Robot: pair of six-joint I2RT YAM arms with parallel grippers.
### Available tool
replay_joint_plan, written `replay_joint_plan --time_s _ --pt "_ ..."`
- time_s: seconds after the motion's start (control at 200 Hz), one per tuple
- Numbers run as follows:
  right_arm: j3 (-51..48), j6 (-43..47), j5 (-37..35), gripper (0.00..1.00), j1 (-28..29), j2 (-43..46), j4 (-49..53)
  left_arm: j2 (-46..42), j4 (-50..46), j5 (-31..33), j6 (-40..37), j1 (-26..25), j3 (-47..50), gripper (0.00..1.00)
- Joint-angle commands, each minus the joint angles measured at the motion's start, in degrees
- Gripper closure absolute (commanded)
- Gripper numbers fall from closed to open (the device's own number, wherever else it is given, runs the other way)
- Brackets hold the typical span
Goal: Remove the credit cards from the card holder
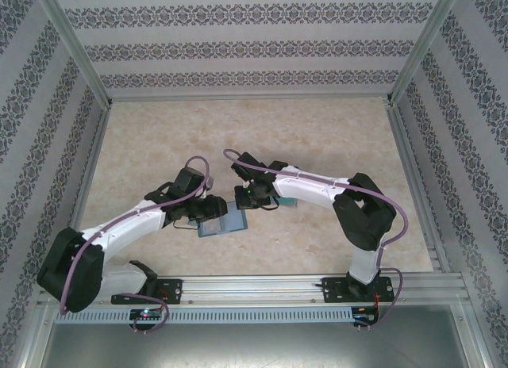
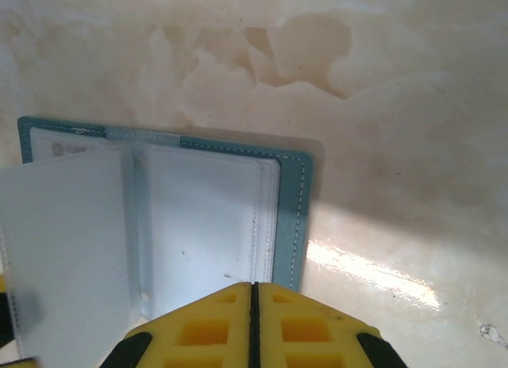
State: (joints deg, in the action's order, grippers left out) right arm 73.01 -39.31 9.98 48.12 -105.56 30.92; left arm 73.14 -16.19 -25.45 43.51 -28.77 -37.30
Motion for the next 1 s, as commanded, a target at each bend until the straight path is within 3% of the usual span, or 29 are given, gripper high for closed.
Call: replay_joint_plan --time_s 0.0,0.425,0.525,0.61,0.994 --pt "1.0 -0.4 0.1 0.95 -0.4 1.6 0.3 3.8 2.6 -2.2 -0.4 0.5 0.0 0.66" --pt "-3.3 -1.3 -2.4 0.95 -1.1 5.8 0.2 15.1 5.7 -4.9 -0.5 -1.1 -4.8 0.68" --pt "-3.3 -1.5 -2.1 0.95 -1.1 5.6 -0.2 14.3 4.8 -4.2 -1.0 -1.4 -5.1 0.66" --pt "-3.0 -1.4 -1.8 0.95 -1.1 5.1 -0.2 13.7 3.8 -4.0 -1.5 -1.4 -5.5 0.52" --pt "-1.5 -0.7 -0.8 0.95 -0.9 3.7 0.0 7.1 -0.4 -1.0 -1.4 -1.3 -5.9 0.5"
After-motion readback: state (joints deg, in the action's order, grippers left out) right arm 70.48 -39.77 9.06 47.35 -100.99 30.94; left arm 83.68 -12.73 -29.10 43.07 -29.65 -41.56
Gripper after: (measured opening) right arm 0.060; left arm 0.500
